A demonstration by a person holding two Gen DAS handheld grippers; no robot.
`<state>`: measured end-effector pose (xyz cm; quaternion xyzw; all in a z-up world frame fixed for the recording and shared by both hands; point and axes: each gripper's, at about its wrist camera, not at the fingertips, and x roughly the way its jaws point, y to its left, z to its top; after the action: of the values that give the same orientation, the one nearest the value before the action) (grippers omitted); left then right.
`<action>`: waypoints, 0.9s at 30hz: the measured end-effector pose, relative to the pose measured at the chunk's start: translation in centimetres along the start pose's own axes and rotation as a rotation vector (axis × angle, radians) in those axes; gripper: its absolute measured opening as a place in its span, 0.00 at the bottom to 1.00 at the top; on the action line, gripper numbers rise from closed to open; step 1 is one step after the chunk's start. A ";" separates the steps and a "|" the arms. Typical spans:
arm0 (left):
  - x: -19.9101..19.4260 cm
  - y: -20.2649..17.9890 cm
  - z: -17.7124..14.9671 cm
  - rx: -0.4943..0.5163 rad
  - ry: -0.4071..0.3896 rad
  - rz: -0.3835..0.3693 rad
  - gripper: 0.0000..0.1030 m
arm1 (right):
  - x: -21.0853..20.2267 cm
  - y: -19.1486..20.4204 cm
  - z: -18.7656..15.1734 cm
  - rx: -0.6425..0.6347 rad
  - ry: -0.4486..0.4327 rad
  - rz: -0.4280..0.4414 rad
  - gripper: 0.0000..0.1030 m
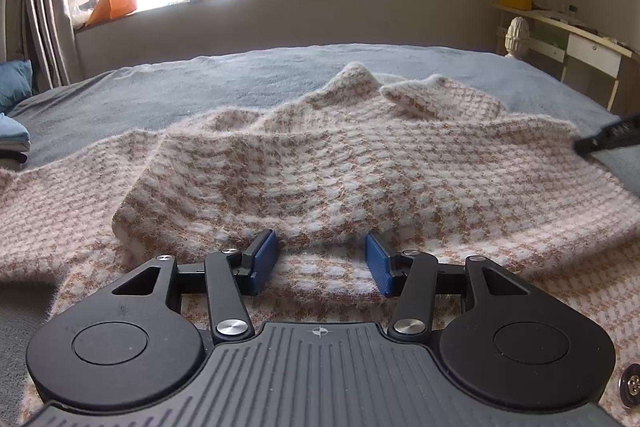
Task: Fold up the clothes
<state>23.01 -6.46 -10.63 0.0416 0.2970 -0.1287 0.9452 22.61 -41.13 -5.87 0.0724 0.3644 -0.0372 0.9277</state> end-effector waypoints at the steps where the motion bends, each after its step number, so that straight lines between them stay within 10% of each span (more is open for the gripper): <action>1: 0.0 0.0 0.0 -0.002 -0.001 -0.002 0.48 | 0.7 -0.3 0.5 0.012 -0.002 -0.007 0.00; 23: -0.1 0.3 -0.1 -0.019 -0.006 -0.018 0.48 | 3.1 -2.1 4.8 0.300 0.017 -0.005 0.00; 27: -0.1 0.4 -0.1 -0.025 -0.007 -0.022 0.48 | -0.2 0.5 4.7 0.262 0.033 0.163 0.00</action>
<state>22.99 -6.02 -10.70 0.0262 0.2958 -0.1354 0.9452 25.71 -41.39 -2.26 0.2229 0.3647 -0.0080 0.9040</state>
